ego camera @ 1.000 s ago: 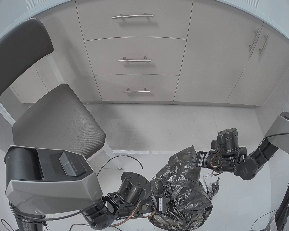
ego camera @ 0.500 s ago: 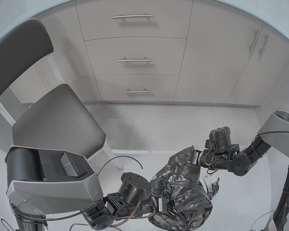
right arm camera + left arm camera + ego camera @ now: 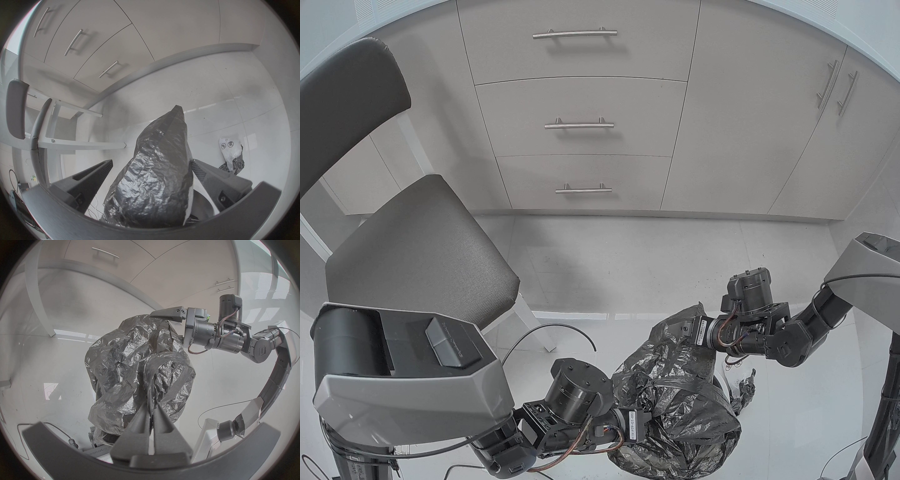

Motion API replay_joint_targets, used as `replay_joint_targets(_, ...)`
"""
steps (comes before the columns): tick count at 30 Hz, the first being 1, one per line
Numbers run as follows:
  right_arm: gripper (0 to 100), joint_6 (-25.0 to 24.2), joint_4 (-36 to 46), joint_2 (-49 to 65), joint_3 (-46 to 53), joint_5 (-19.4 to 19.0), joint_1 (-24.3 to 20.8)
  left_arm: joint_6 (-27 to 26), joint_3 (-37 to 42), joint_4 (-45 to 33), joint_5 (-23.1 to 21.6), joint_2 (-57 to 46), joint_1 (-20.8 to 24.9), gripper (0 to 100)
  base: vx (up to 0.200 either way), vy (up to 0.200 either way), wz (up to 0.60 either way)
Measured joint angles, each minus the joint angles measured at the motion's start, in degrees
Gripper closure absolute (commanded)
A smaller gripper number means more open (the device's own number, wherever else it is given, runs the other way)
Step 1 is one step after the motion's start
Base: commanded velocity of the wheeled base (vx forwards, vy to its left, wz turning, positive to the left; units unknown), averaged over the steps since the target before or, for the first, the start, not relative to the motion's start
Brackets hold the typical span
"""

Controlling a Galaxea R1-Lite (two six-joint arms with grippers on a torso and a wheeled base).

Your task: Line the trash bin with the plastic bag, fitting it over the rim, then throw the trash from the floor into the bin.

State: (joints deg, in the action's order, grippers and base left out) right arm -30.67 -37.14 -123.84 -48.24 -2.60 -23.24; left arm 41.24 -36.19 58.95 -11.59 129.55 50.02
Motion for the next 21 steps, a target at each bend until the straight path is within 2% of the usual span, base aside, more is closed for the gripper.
replay_joint_targets(6, 0, 0.0, 0.1, -1.1, -1.1, 0.0, 0.0, 0.0, 0.1, 0.0, 0.0, 0.0, 0.0, 100, 0.0, 0.0, 0.0)
replay_joint_targets(7, 100, 0.0, 0.1, -1.4, -1.2, 0.0, 0.0, 0.0, 0.1, 0.0, 0.0, 0.0, 0.0, 100, 0.0, 0.0, 0.0)
replay_joint_targets(21, 100, 0.0, 1.0, -1.0, 0.0, 0.0, -0.4, -0.1, 0.4, 0.0, 0.0, 0.0, 0.1, 100, 0.0, 0.0, 0.0)
